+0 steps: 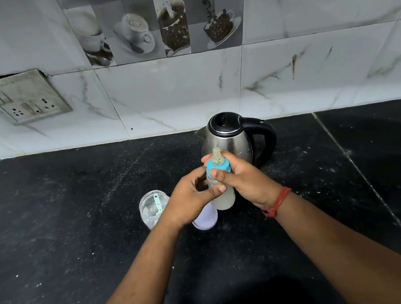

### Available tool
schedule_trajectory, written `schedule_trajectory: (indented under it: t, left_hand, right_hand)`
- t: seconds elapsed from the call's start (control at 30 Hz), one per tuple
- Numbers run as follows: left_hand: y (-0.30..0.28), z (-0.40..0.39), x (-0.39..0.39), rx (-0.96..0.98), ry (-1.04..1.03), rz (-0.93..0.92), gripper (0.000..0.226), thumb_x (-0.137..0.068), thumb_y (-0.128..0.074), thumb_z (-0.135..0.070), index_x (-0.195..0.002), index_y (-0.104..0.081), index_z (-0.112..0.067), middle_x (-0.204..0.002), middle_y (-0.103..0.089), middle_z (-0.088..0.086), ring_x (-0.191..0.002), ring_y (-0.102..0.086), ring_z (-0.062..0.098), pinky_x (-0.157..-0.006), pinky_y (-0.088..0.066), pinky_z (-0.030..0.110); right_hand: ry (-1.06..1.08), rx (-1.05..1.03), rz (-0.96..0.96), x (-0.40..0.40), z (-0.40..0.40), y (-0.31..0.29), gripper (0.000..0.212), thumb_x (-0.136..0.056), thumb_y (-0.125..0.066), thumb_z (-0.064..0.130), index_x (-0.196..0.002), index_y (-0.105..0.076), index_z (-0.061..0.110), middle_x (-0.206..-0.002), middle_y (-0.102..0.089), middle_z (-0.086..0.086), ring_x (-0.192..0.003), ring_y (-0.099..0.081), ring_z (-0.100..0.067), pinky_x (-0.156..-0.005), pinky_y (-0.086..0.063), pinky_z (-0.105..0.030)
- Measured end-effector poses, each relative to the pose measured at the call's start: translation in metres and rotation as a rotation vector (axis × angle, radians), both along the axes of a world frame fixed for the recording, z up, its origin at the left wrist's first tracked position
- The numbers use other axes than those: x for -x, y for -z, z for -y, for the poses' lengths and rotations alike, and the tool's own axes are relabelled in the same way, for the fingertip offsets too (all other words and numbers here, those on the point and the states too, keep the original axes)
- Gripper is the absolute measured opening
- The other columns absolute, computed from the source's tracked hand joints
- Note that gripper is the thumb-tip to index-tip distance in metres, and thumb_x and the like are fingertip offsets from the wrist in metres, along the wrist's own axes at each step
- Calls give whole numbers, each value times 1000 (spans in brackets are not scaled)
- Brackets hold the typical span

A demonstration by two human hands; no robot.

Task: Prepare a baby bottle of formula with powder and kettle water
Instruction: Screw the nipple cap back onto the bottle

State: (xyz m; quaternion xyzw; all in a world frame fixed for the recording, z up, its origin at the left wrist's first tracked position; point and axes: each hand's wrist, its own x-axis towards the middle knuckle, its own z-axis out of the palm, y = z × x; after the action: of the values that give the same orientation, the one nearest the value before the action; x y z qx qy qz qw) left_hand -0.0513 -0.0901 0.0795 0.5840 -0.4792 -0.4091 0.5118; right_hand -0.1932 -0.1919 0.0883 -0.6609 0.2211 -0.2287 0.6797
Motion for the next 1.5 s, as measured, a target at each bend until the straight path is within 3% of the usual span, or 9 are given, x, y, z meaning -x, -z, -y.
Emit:
schedule_trajectory:
  t: [0.17,0.33,0.47,0.57,0.67,0.87,1.0,1.3,1.5]
  left_hand:
    - [3,3,15,62,-158,166,38,-90,-77,-6,-122,-66,-22,-98,-74,-20,-90,-66,-10,-82,-47,9]
    - [10,7,24,110,-249,284,35,-89,-73,-2,-120,-69,-18,-83,-68,-30,-78,-60,-14,-71,-41,5]
    - [5,4,7,44,-103,163,43,-92,-75,-7,-133,-64,-16,-114,-74,-14,-104,-67,-4,-90,-48,14]
    - [4,-1,-7,0,41,-58,41,-92,-74,-10,-132,-63,-13,-119,-75,-3,-115,-68,13,-100,-55,33]
    - [4,0,-9,4,40,-49,47,-88,-79,-17,-132,-64,-15,-124,-74,4,-118,-68,20,-105,-54,39]
    - [5,5,4,43,-163,194,48,-87,-81,-11,-132,-64,-19,-114,-75,-8,-103,-69,2,-92,-53,22]
    - [10,7,20,107,-285,293,43,-88,-80,-13,-128,-66,-21,-102,-72,-16,-85,-64,-9,-76,-45,8]
    - [36,2,16,-10,-242,225,48,-87,-82,-25,-130,-61,-29,-115,-70,-19,-104,-66,-6,-87,-49,11]
    - [61,-6,15,-110,-226,220,53,-84,-85,-26,-129,-59,-38,-121,-69,-19,-112,-63,-4,-93,-46,12]
  right_hand:
    - [214,66,-4,-14,-12,10,28,-94,-65,36,-117,-57,22,-121,-57,-12,-104,-62,-9,-90,-51,-24]
    - [431,126,-53,-24,-23,15,21,-98,-64,27,-116,-54,20,-118,-55,-1,-107,-63,-14,-88,-52,-20]
    - [223,116,-63,-11,-13,8,29,-96,-67,24,-122,-58,15,-122,-59,-7,-106,-64,-11,-90,-52,-22]
    - [5,-14,-6,1,-2,-3,39,-91,-71,21,-128,-60,15,-126,-64,-13,-111,-63,-12,-99,-53,-32]
    - [-8,-52,8,2,-2,-6,39,-88,-71,22,-126,-62,20,-122,-67,-6,-112,-63,-13,-101,-51,-33]
    - [173,-53,46,-8,-13,4,31,-98,-60,4,-128,-58,14,-116,-68,-5,-105,-65,-9,-88,-52,-21]
    - [316,-17,25,-18,-19,8,31,-98,-60,5,-127,-59,17,-127,-64,-11,-112,-64,-16,-97,-55,-30]
    - [372,265,-225,9,-5,35,49,-95,-68,26,-140,-51,17,-142,-49,5,-128,-51,-6,-105,-43,-22]
    - [451,665,-564,64,18,67,26,-93,-69,30,-115,-66,17,-121,-58,1,-115,-55,-17,-99,-46,-32]
